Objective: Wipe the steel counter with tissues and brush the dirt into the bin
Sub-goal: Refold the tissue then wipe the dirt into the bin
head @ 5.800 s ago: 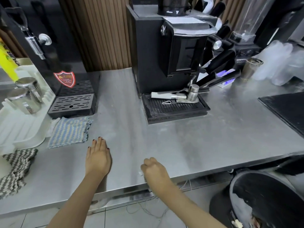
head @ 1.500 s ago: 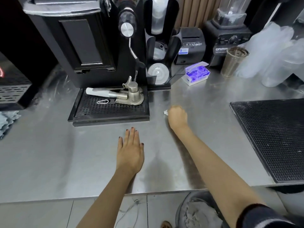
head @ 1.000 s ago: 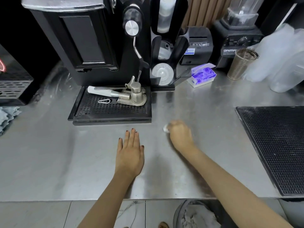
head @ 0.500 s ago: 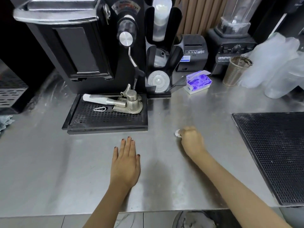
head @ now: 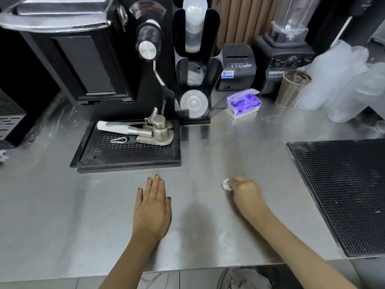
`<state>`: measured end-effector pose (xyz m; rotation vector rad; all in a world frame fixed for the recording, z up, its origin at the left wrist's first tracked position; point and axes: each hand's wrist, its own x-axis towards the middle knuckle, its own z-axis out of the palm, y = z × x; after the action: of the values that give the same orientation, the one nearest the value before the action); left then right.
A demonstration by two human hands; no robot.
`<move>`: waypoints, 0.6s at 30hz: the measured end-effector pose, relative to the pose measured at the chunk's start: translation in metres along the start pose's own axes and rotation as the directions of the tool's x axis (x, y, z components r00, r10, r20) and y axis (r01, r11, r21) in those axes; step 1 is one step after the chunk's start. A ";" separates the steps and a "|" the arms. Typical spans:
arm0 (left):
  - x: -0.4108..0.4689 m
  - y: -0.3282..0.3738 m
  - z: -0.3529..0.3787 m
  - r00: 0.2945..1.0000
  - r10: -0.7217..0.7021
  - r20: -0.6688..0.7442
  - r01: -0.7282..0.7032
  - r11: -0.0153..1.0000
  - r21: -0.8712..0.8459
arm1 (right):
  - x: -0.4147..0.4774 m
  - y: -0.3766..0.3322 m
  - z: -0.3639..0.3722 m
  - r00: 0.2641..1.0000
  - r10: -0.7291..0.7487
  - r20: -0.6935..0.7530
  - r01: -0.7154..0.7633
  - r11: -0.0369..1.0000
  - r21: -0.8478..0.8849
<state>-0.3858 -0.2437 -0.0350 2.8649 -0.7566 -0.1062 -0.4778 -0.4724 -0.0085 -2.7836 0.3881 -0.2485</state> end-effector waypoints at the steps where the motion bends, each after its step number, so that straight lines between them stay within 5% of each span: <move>1: 0.000 0.000 0.000 1.000 -0.002 0.001 0.002 1.000 0.002 | 0.011 0.015 -0.003 0.996 0.087 0.010 -0.087 0.996 -0.006; 3: -0.001 0.000 -0.002 1.000 -0.004 0.014 0.004 1.000 0.011 | 0.052 0.048 -0.007 0.968 0.248 -0.042 -0.251 0.962 -0.107; 7: -0.001 0.001 -0.003 1.000 -0.008 0.023 0.008 1.000 0.029 | 0.111 0.072 -0.015 0.876 0.472 -0.095 -0.475 0.880 -0.007; 10: -0.002 0.001 -0.002 1.000 -0.007 0.030 0.006 0.999 0.036 | 0.082 0.048 -0.010 0.921 0.390 -0.022 -0.390 0.921 -0.006; 15: 0.000 0.000 -0.001 1.000 0.000 0.019 0.000 0.999 0.036 | -0.051 0.001 0.008 0.998 -0.003 -0.064 0.002 1.000 -0.017; 18: -0.001 0.000 -0.001 1.000 -0.004 0.023 0.003 0.999 0.049 | -0.068 0.007 0.002 0.988 -0.017 -0.152 0.015 1.000 -0.012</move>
<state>-0.3864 -0.2436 -0.0339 2.9161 -0.7695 -0.1235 -0.5440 -0.4585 -0.0215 -2.7878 0.4048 -0.4654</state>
